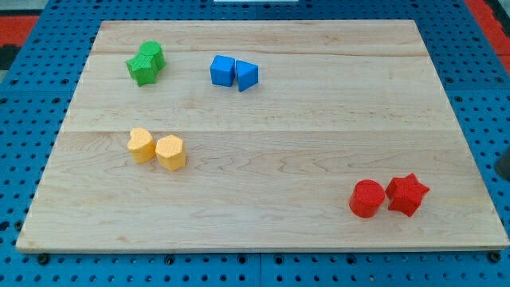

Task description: Push the red star closer to red circle

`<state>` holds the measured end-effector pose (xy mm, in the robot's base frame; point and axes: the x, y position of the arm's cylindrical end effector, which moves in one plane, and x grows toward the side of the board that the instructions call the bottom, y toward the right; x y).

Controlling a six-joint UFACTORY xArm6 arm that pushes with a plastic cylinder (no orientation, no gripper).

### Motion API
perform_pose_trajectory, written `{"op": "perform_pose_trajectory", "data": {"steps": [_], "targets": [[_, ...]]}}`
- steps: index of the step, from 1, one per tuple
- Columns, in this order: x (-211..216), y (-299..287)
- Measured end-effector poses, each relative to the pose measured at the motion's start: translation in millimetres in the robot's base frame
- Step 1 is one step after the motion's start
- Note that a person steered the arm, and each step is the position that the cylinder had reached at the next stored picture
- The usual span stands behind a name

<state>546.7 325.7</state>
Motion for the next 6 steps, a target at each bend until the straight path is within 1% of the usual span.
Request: {"op": "perform_pose_trajectory", "data": {"steps": [1, 2, 3, 4, 5, 6], "targets": [[16.4, 0.0], [19.3, -6.8], [20.4, -34.3], [20.1, -82.8], [23.2, -108.5], [17.9, -117.4]]}}
